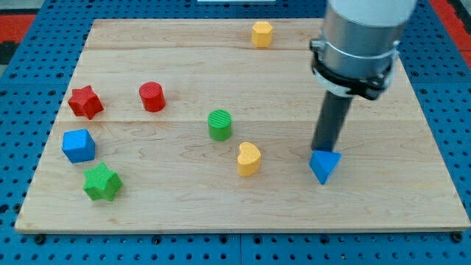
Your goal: Move the blue triangle to the bottom of the yellow heart
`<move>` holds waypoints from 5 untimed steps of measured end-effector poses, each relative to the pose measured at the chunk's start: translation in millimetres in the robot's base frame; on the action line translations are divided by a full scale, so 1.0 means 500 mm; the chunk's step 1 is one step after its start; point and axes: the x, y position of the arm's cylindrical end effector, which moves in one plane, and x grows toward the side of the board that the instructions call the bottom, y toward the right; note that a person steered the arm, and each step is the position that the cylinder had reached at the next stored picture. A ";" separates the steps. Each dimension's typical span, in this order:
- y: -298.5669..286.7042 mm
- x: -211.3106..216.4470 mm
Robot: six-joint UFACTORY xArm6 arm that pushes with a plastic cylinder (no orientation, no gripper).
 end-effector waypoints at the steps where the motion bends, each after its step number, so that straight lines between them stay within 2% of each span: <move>1: 0.026 0.059; 2: 0.029 0.130; 3: 0.024 0.163; 5: -0.177 0.161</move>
